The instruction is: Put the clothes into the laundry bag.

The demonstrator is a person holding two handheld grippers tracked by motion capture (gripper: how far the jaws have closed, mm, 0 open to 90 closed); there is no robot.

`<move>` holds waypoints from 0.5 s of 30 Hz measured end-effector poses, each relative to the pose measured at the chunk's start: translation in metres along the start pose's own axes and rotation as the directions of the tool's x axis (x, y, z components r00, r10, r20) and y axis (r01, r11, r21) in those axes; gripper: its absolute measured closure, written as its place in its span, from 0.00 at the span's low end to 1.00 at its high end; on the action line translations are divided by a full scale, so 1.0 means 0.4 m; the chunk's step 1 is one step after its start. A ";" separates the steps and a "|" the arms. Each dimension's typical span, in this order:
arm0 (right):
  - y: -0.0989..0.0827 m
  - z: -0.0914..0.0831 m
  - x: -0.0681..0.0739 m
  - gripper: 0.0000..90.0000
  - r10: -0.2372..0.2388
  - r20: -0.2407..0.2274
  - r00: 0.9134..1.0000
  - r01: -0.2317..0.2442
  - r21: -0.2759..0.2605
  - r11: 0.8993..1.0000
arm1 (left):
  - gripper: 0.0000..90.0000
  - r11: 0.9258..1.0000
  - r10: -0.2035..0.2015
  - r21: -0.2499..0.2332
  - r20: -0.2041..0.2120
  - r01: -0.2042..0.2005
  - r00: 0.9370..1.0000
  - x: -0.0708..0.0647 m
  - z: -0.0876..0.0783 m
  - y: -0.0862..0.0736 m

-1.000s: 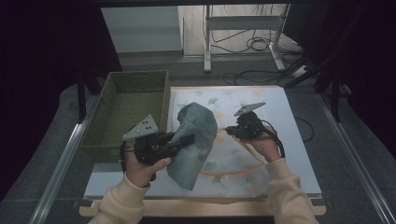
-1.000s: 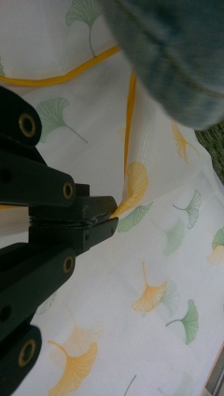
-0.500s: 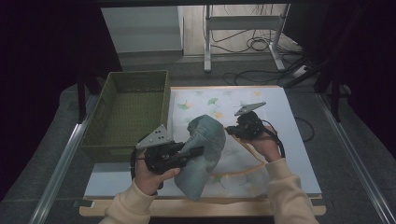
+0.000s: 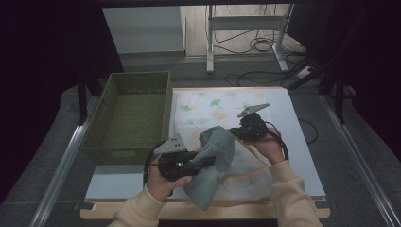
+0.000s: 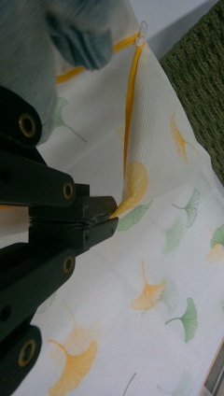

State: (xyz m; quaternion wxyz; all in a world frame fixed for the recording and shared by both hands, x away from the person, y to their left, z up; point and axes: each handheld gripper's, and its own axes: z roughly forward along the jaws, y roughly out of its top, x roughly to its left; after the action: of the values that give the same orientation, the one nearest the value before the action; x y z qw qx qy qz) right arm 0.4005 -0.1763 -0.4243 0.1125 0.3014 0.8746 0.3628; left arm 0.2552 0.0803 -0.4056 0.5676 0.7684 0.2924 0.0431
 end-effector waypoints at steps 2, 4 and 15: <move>0.000 0.000 0.000 0.98 -0.004 0.000 1.000 0.004 -0.002 1.000 | 0.78 1.000 -0.004 0.003 -0.001 0.004 1.000 0.003 0.005 -0.003; 0.000 -0.001 0.001 0.98 -0.004 0.000 1.000 0.004 0.000 1.000 | 0.78 1.000 -0.017 0.024 -0.008 0.017 1.000 0.013 0.019 -0.014; 0.001 -0.003 0.000 0.98 -0.002 0.002 1.000 0.002 -0.005 1.000 | 0.78 0.997 -0.023 0.069 -0.039 0.025 0.999 0.033 0.051 -0.036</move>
State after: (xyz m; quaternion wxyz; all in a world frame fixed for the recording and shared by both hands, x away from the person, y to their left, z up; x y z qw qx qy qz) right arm 0.4001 -0.1767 -0.4233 0.1146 0.3004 0.8739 0.3645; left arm 0.2687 0.0724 -0.4290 0.5355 0.7831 0.3136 0.0407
